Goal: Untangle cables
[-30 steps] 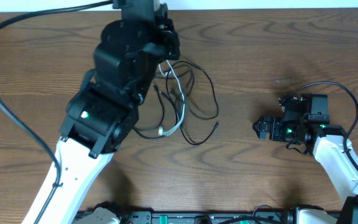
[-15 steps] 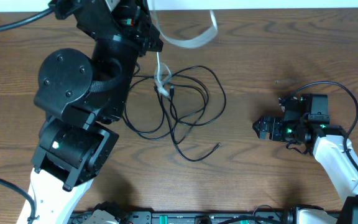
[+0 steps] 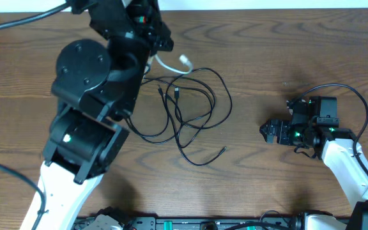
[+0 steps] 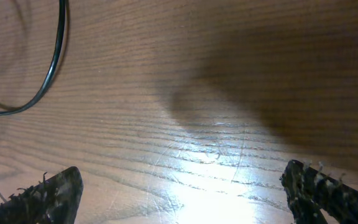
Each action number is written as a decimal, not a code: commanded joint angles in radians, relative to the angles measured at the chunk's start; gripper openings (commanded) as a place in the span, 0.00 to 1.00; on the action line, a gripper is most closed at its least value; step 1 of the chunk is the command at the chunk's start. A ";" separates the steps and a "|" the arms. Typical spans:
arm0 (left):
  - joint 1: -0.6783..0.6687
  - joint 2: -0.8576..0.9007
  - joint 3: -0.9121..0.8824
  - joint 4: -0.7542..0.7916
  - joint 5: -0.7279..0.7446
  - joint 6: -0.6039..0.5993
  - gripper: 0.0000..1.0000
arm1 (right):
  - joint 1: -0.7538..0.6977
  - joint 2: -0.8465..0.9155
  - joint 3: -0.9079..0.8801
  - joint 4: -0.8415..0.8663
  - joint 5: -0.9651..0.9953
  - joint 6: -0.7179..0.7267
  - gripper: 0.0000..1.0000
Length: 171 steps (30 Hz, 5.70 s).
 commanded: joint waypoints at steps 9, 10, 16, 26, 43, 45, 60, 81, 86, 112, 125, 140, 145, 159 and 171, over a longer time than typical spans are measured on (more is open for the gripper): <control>-0.002 0.120 0.000 0.316 0.281 -0.162 0.07 | -0.085 -0.028 -0.006 -0.103 0.348 0.285 0.94; -0.003 0.127 0.000 0.323 0.295 -0.190 0.08 | -0.102 -0.034 -0.006 -0.118 0.377 0.307 0.96; -0.035 0.196 0.000 0.283 0.395 -0.276 0.07 | -0.187 -0.042 -0.006 -0.138 0.398 0.325 0.99; -0.149 0.426 0.000 0.323 0.460 -0.345 0.07 | -0.187 -0.042 -0.006 -0.137 0.398 0.325 0.99; -0.333 0.588 0.000 0.077 0.460 -0.420 0.08 | -0.186 -0.041 -0.006 -0.130 0.393 0.325 0.99; -0.341 0.607 0.000 -0.006 0.460 -0.420 0.07 | -0.186 -0.041 -0.006 -0.125 0.386 0.325 0.99; -0.346 0.685 0.000 -0.359 0.459 -0.366 0.08 | -0.186 -0.041 -0.006 -0.116 0.358 0.324 0.99; -0.313 0.620 0.000 -0.447 0.370 -0.272 0.87 | -0.185 -0.041 -0.006 -0.116 0.338 0.315 0.99; -0.261 0.562 0.000 -0.560 0.214 -0.253 0.87 | -0.185 -0.041 -0.006 -0.095 0.142 0.106 0.99; 0.096 0.462 0.000 -0.969 0.226 -0.254 0.97 | 0.324 -0.011 0.261 -0.153 0.255 -0.037 0.99; 0.096 0.462 0.000 -0.968 0.226 -0.254 0.99 | 0.273 0.149 0.257 -0.124 0.377 0.045 0.08; 0.096 0.462 0.000 -0.969 0.226 -0.254 1.00 | 0.138 0.159 0.243 -0.220 0.421 0.124 0.95; 0.096 0.462 0.000 -0.969 0.226 -0.254 1.00 | 0.112 0.161 0.199 -0.210 0.468 0.175 0.99; 0.096 0.462 0.000 -0.968 0.226 -0.254 1.00 | 0.106 0.165 -0.025 0.089 0.469 0.175 0.71; 0.096 0.462 0.000 -0.968 0.226 -0.254 1.00 | 0.084 0.076 0.108 0.028 0.450 0.153 0.01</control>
